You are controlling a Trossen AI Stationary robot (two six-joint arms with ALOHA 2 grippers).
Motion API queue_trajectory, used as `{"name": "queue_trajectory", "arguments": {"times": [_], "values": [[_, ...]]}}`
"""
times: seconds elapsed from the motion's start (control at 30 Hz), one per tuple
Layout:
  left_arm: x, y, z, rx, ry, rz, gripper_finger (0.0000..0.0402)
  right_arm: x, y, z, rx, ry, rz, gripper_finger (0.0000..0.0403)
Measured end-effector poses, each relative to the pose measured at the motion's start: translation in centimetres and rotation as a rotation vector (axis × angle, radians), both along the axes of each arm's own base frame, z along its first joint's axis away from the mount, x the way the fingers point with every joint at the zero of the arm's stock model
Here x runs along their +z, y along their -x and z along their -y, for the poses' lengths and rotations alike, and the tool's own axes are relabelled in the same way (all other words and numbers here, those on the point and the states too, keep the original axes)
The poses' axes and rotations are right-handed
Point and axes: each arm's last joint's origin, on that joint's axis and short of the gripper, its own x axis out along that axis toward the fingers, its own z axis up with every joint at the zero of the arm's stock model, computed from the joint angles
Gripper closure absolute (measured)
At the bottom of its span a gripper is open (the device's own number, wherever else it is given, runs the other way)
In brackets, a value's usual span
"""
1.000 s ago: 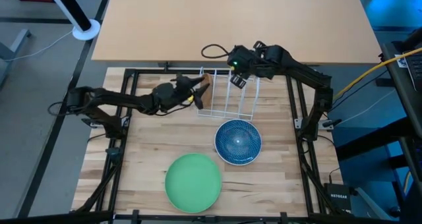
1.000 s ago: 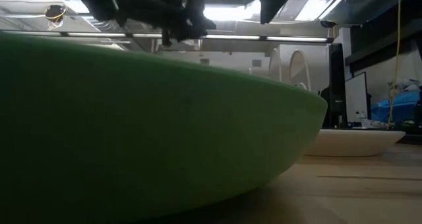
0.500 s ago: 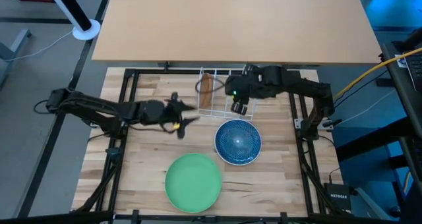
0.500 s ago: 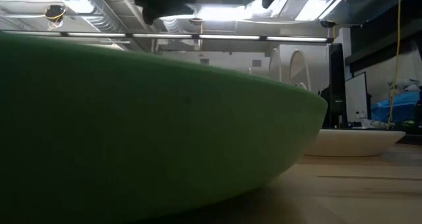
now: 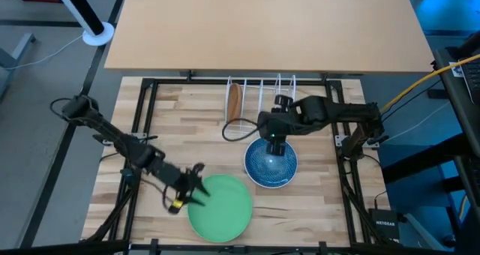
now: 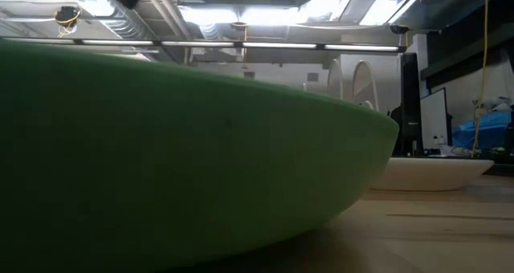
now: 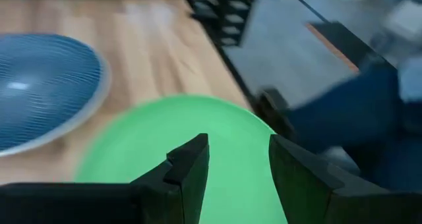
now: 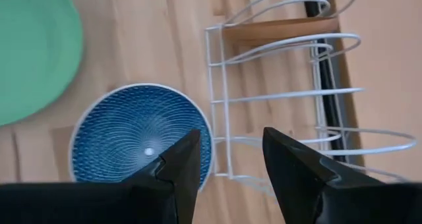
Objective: Sort dishes
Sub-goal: Put the green plate in the dish rack
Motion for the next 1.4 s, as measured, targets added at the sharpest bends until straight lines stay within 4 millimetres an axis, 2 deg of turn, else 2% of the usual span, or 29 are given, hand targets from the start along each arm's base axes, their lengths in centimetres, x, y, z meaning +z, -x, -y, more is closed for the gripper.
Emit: {"name": "queue_trajectory", "arguments": {"times": [0.27,0.47,0.63,0.8,1.03,1.13,1.33,1.4], "values": [[-3.4,1.6,4.9,-0.126,-0.016,-0.14,0.0247,0.0,0.4,-2.6,-0.038,-0.056,0.043,0.0237],[-6.4,2.4,7.1,-0.227,-0.191,-0.15,0.0247,0.2,0.5,-4.3,-0.059,-0.106,0.103,0.0237],[-8.9,2.7,8.2,-0.298,-0.354,-0.144,0.0247,0.4,0.5,-5.8,-0.032,-0.138,0.16,0.0237],[-11.0,3.0,8.8,-0.299,-0.532,-0.114,0.0247,0.6,0.6,-7.2,0.008,-0.159,0.2,0.0237],[-12.0,2.7,8.6,-0.314,-0.69,-0.069,0.025,0.8,0.7,-8.5,0.048,-0.181,0.238,0.0237],[-11.9,2.7,8.6,-0.32,-0.714,-0.052,0.0274,0.8,0.8,-8.7,0.053,-0.183,0.238,0.0237],[-11.9,2.6,8.6,-0.298,-0.696,-0.053,0.0371,0.8,0.7,-8.6,0.046,-0.175,0.244,0.0237],[-11.7,2.5,8.7,-0.252,-0.649,-0.048,0.039,0.9,0.7,-8.7,0.044,-0.172,0.257,0.0237]]}}
